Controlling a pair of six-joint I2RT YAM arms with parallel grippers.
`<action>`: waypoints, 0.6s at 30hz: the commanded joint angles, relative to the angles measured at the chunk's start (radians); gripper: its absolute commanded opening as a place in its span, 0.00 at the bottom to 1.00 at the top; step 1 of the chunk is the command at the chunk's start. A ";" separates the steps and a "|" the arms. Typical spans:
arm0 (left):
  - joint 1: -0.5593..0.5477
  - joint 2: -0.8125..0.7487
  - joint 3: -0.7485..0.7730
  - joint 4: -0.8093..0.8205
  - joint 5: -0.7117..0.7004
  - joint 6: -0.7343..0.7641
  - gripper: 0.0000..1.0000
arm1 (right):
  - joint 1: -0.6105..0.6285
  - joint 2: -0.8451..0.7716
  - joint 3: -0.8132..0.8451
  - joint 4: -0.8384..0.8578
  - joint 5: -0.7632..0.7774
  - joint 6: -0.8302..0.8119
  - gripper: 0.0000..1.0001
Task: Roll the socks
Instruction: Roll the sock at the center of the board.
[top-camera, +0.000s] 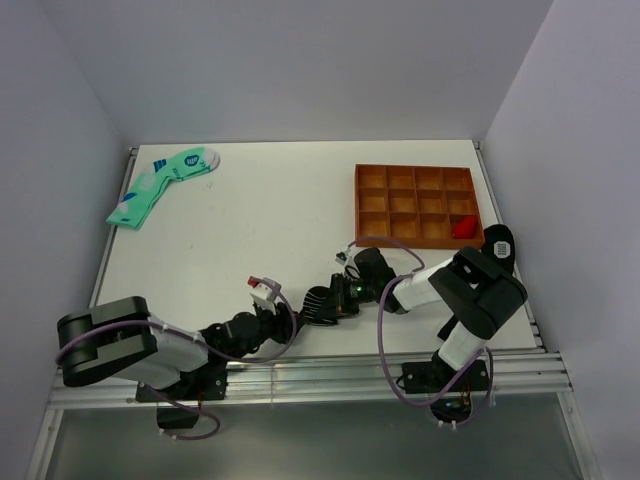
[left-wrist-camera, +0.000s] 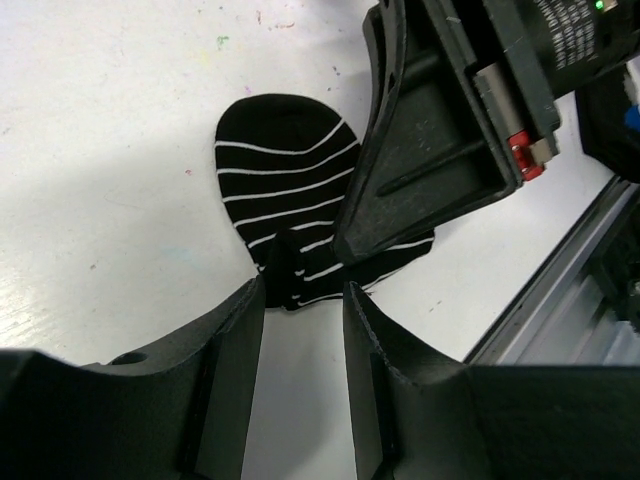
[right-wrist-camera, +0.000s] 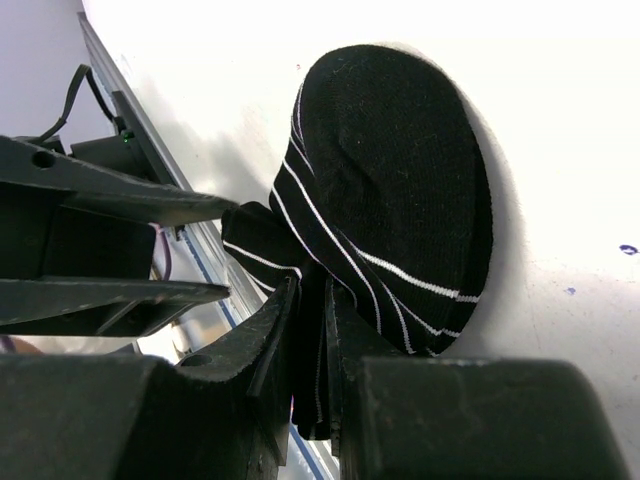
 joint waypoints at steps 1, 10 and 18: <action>-0.007 0.050 0.027 0.121 -0.023 0.036 0.42 | -0.011 0.053 -0.050 -0.267 0.157 -0.086 0.02; -0.007 0.109 0.068 0.132 -0.033 0.071 0.44 | -0.011 0.052 -0.051 -0.266 0.153 -0.092 0.02; 0.003 0.155 0.081 0.151 -0.002 0.079 0.42 | -0.011 0.029 -0.054 -0.278 0.157 -0.095 0.01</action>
